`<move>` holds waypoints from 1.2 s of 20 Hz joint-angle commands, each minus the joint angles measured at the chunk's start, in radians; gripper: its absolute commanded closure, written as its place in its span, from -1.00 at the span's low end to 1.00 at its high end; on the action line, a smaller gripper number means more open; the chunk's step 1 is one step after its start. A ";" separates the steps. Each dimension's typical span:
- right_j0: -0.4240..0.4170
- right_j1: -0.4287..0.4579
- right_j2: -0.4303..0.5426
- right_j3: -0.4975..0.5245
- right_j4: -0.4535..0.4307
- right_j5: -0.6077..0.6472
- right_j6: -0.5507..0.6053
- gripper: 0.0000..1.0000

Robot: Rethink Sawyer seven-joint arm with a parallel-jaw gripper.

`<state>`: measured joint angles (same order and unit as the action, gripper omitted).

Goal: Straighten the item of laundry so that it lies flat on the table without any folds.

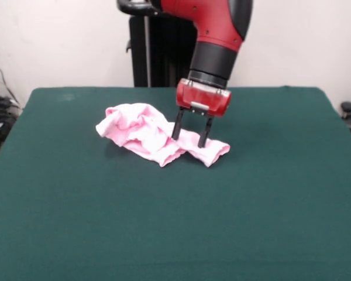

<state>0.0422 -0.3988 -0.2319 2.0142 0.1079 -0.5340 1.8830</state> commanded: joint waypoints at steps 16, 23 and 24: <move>-0.288 0.124 0.419 -0.155 -0.176 0.448 0.089 -1.00; -0.165 0.064 0.325 -0.135 -0.016 0.564 0.172 1.00; -0.157 0.047 0.321 -0.127 -0.005 0.578 0.177 1.00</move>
<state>-0.2092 -0.4355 -0.0433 1.9469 0.0015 -0.1990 1.8828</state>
